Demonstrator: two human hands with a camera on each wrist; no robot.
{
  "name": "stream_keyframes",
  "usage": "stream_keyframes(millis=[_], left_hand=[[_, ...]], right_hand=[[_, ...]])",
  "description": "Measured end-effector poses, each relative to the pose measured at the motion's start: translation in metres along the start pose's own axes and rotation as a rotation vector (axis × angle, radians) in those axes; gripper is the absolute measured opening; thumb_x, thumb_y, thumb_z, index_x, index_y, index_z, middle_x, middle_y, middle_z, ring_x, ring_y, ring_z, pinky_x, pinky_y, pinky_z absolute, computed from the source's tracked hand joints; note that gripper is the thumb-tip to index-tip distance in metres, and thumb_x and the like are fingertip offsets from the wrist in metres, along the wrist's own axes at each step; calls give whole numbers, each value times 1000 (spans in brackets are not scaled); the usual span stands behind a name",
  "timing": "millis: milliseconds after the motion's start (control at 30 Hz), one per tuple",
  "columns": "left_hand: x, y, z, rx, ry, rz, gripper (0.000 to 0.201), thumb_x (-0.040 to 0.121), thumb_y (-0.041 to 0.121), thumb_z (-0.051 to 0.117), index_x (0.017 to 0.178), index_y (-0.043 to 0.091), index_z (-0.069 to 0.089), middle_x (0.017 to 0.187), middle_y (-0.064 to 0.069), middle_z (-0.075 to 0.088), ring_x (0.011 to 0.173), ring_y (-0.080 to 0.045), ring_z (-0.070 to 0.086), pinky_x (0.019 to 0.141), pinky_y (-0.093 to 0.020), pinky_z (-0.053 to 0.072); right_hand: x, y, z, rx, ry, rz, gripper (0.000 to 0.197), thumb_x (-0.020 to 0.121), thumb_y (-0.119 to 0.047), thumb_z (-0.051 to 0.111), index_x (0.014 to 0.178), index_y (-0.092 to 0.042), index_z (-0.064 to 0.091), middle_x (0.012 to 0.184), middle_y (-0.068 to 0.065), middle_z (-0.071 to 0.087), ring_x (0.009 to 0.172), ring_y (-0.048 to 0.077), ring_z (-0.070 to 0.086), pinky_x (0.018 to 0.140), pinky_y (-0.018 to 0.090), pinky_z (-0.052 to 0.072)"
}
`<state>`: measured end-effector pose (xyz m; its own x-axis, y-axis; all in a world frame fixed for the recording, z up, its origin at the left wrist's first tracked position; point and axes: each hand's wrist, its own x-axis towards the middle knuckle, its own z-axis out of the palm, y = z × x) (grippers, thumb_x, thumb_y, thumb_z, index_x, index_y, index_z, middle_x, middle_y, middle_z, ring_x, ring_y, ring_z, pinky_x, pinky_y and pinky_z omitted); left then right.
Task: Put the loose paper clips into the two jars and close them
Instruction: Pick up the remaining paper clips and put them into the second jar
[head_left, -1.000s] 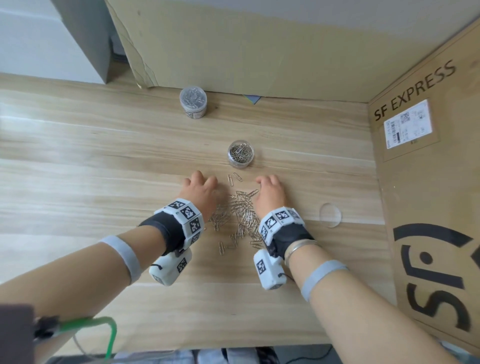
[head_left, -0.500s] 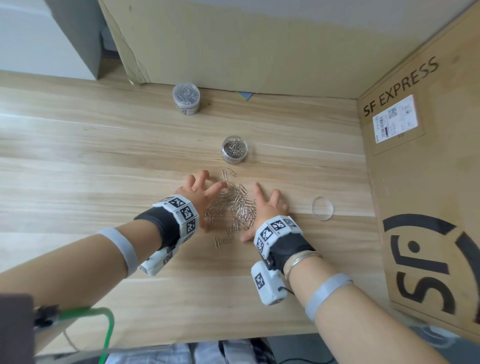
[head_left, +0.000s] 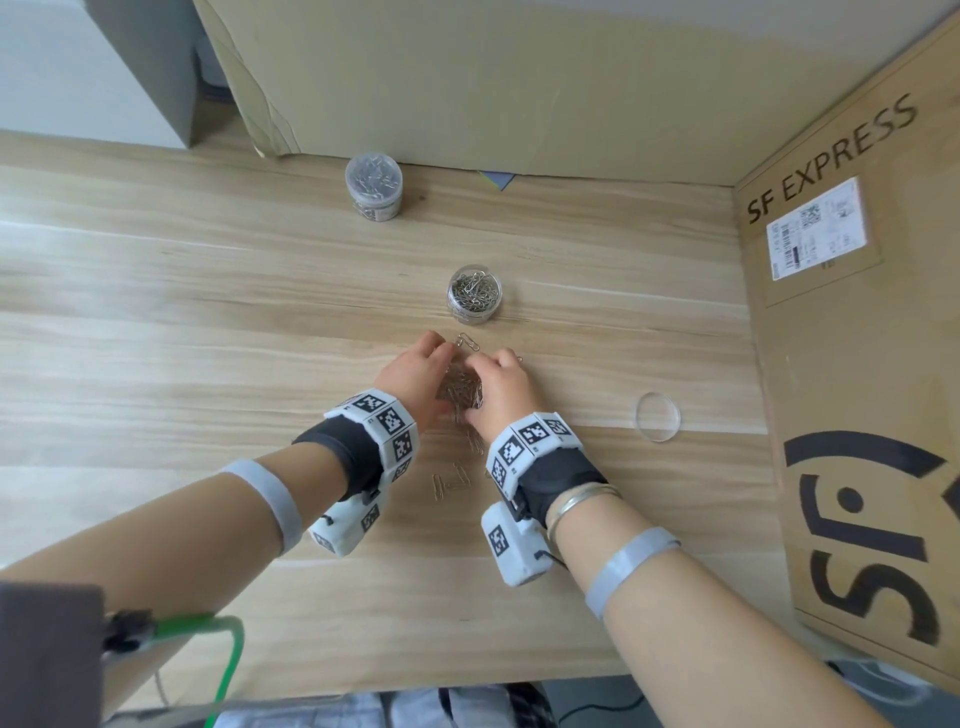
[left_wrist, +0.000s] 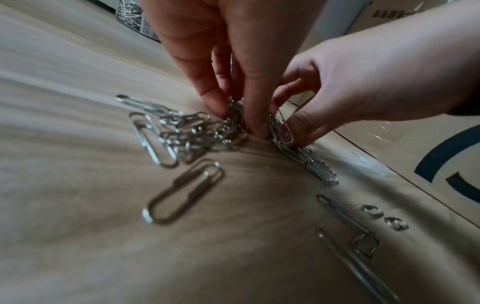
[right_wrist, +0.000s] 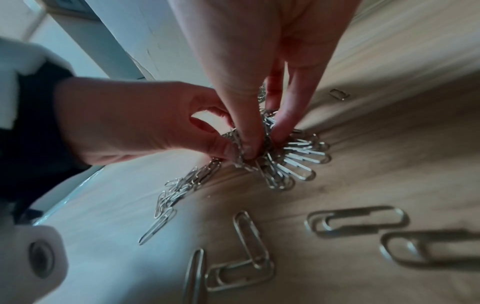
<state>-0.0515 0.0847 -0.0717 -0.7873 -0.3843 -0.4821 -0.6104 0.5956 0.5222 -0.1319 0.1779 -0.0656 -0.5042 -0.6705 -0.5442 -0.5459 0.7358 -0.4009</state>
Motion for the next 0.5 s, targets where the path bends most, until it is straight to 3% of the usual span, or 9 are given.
stream_keyframes(millis=[200,500], left_hand=[[8,4,0,13,25,-15,31,85,7,54,117,9,56,118,-12,53,103,-31,57,84,-34,44],[21,9,-5,70,-41,-72,27,83,7,57,110,5,58,109,-14,60,100,-30,58,79,-31,45]], right_hand=[[8,1,-5,-22,36,-48,29,77,-6,64,105,-13,65,109,10,59,98,29,60,84,35,50],[14,-2,-15,-24,32,-13,25,79,-4,58,100,-14,66,104,10,66,95,28,62,76,32,50]])
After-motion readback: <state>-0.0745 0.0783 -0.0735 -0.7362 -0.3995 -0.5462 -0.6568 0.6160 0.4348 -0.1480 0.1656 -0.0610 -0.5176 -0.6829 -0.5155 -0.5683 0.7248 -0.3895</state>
